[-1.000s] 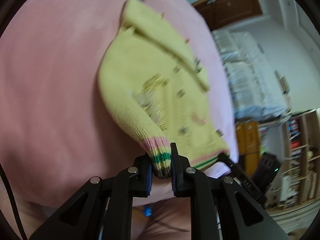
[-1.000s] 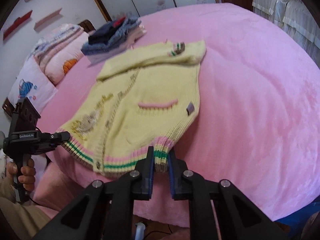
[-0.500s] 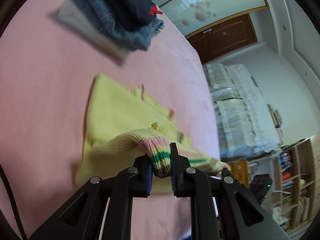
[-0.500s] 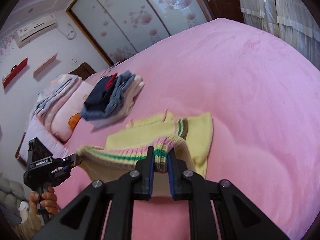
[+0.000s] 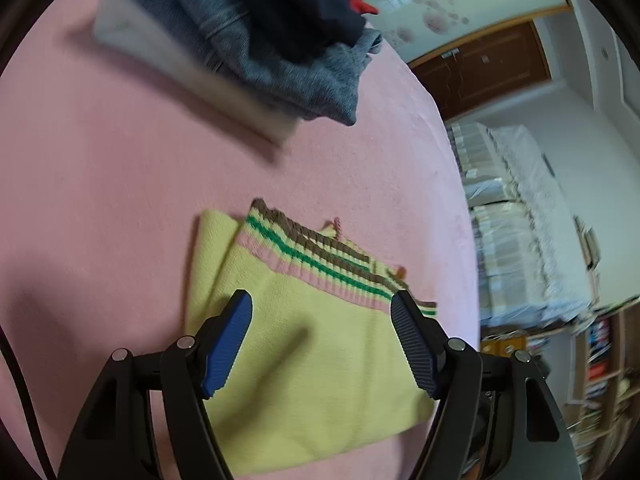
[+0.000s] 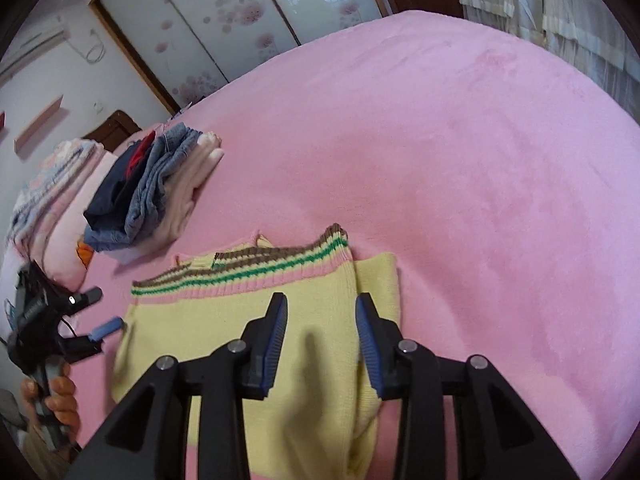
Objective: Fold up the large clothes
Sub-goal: 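Fold the hem up over the collar with both grippers and release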
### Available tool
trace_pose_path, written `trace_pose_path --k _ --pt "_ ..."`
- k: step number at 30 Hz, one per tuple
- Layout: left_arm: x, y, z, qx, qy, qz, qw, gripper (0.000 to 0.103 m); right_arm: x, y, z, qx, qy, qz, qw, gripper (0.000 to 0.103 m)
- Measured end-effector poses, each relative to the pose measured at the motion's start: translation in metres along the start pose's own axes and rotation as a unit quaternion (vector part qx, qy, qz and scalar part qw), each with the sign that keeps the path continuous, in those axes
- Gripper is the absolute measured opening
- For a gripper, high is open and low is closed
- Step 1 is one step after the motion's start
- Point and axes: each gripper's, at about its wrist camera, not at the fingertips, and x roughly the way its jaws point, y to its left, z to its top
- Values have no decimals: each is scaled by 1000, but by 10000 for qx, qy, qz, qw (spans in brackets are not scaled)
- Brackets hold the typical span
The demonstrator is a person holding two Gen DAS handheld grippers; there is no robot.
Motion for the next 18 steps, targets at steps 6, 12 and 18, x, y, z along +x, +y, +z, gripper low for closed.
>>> trace_pose_path --k 6,12,18 --pt "2 -9 -4 991 -34 507 9938 67 10 4 1 -310 56 -88 9995 36" --pt "14 -20 -12 2121 27 1027 9718 63 32 9 13 -512 166 -300 9981 36" --pt "35 -27 -5 2644 80 1390 9543 62 48 11 21 -714 252 -423 9962 36"
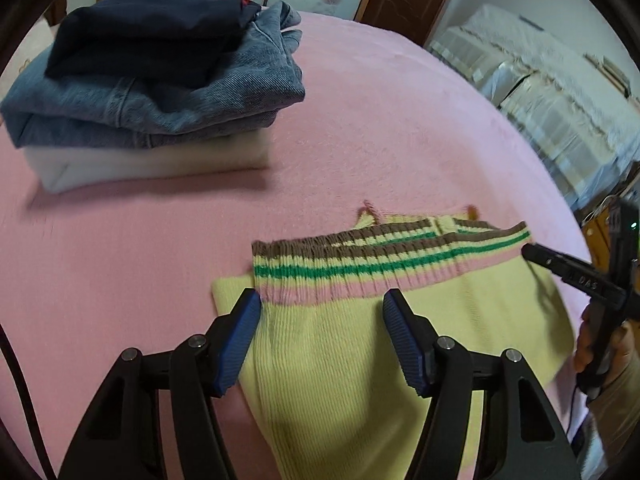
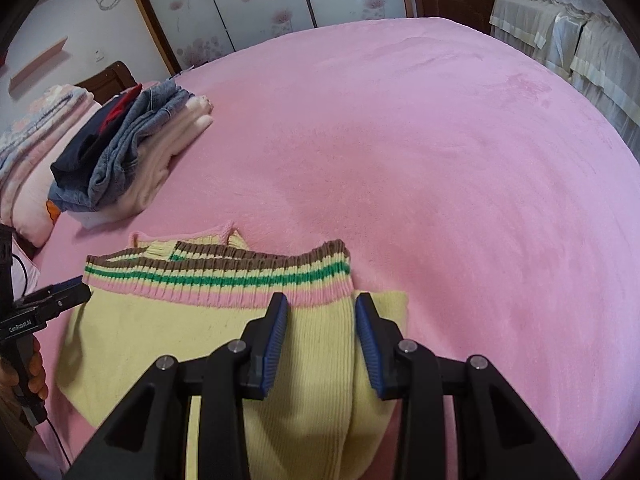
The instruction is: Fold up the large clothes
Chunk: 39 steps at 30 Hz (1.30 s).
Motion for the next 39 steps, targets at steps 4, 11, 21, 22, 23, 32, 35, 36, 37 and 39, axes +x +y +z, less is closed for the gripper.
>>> trace_pose_path --k 4,11,21,22,23,32,35,36,37,39 --pt "4 -2 2 143 -78 184 9997 24 7 8 2 -315 -27 -154 9994 35" --pt "-15 -24 -4 482 -536 816 9941 11 -9 7 2 -457 -365 -463 9972 7" --pt "2 6 -4 -343 -324 814 9956 11 15 -21 5 -77 -177 -639 9978 6" --pt "8 8 -4 -344 -299 827 9955 11 25 -23 2 -36 -86 -668 9977 6" --pt "11 9 -5 -329 -285 843 9955 11 29 -23 0 -11 -104 -691 9976 6" --pt "-12 15 0 -326 -184 637 9973 35 -4 -7 7 -236 -107 -684 9973 14" --pt "-38 18 -3 -538 -207 489 9971 45 -39 -4 4 -155 -301 -408 9986 15" --pt "-47 16 -7 -550 -249 465 9971 45 -45 -2 2 -157 -340 -371 9986 15" --pt "-58 14 -12 -541 -278 490 9969 45 -60 -1 -4 -177 -398 -315 9986 15" --pt "-75 8 -23 -503 -314 488 9970 45 -76 1 -14 -225 -458 -272 9983 16"
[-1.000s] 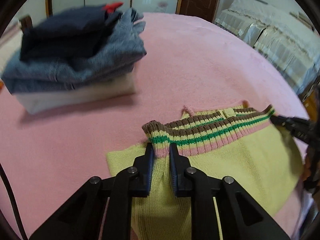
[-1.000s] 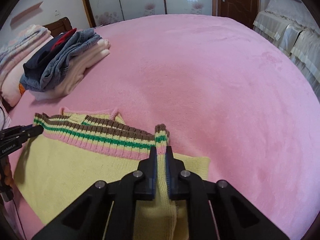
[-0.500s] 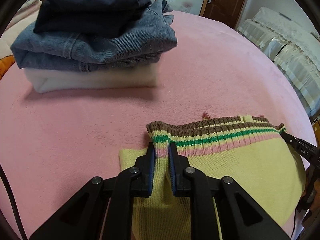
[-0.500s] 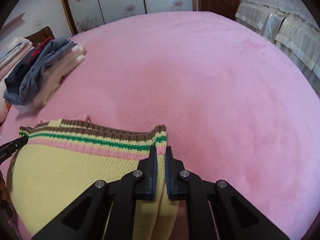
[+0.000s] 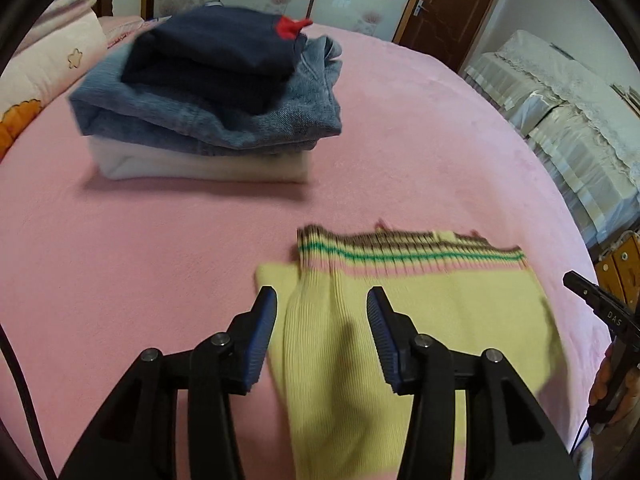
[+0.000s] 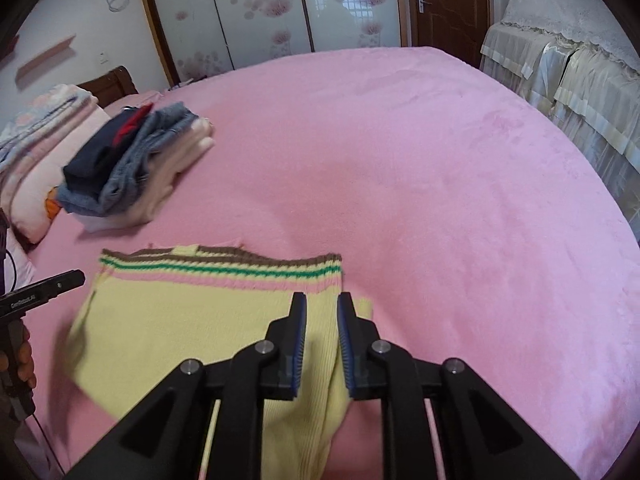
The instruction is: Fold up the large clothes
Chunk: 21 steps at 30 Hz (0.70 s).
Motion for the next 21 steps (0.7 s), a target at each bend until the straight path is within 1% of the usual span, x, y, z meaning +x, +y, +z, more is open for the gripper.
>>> trace_pose_path --k 2,4,5,7,10,13,18,19,20,21 --pt "-16 2 -19 -46 20 40 10000 46 -19 1 -19 -42 -32 23 10000 16" --pt "-25 1 -37 -138 40 -3 9999 46 -30 2 -36 -41 -35 15 10000 20" --pt "-27 -2 -46 -161 40 -23 9999 46 -34 2 -49 -12 -13 20 10000 24" --pt "-31 1 -69 -230 55 -47 9997 46 -37 0 -69 39 82 51 9999 25" --pt "-24 1 -93 -342 145 -147 9992 46 -34 3 -90 32 199 79 9998 25" --pt "-14 7 -109 -599 192 -168 9979 46 -27 5 -100 135 286 112 9994 25" --pt "-7 11 -118 -921 28 -347 9951 45 -19 6 -102 343 184 311 9988 25" --pt "-4 12 -118 -969 11 -398 9945 39 -15 8 -101 295 201 335 9988 25" --pt "-2 12 -118 -1004 -3 -441 9940 31 -13 11 -102 226 193 298 9991 21" --pt "0 12 -119 -1022 21 -429 9938 20 -11 13 -102 143 188 219 9995 13"
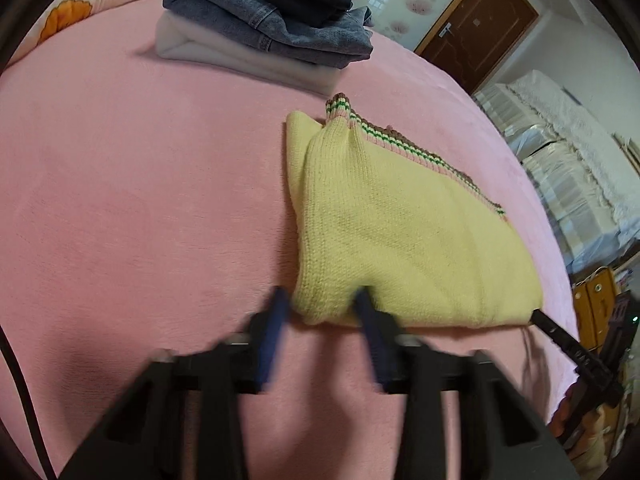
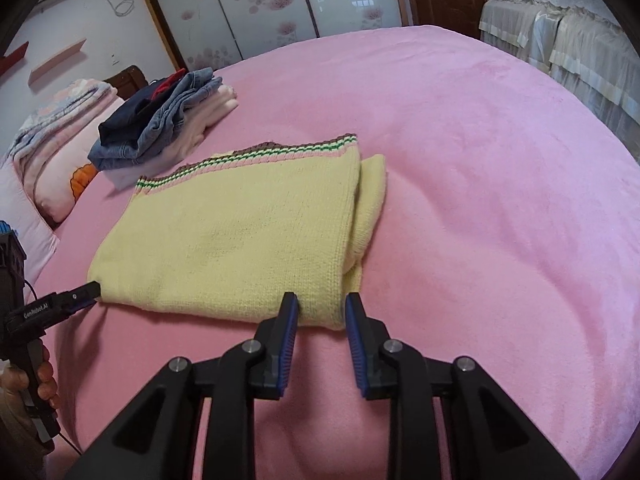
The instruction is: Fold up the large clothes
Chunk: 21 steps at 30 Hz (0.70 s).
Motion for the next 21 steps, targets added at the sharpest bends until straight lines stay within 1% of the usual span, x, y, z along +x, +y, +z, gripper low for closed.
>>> trace_pose_path --k 2,3,5,7,11,13,14,15,16,17,18,19,21 --pt "1 -1 0 27 -34 135 9999 14 0 -1 0 10 -41 -111 9999 7" --pt "2 -1 1 24 -45 141 9999 12 0 -4 -1 75 -79 -180 9998 7" --pt "8 6 -1 -117 37 179 9998 12 4 -11 -3 168 -12 -207 9996 6" --pt "13 13 -1 -318 99 70 9994 12 9 -15 -8 234 85 -157 9996 6" --pt "12 11 -3 -252 65 29 9997 13 5 -9 -8 76 45 -250 9996 7" --pt "10 12 -2 -302 156 4 9994 21 2 -8 -7 99 90 -266 9996 8" --pt "8 12 -1 -340 192 10 9992 23 0 -7 -6 115 93 -276 9995 9" --pt "5 11 -1 -360 228 16 9991 29 -5 -5 -5 121 87 -302 9994 10" --pt "1 8 0 -350 259 46 9990 40 -8 -4 -5 114 66 -330 9994 10" --pt "-3 5 0 -326 269 104 9991 47 -11 -2 -5 112 41 -348 9993 11" --pt "-9 0 -1 -303 248 205 9990 58 -16 -1 -5 132 13 -345 9993 14" --pt "-14 -4 0 -275 219 244 9991 65 -22 1 -5 184 -15 -317 9993 16" --pt "-24 -15 -1 -158 182 330 9992 67 -32 3 -6 261 -73 -266 9993 17"
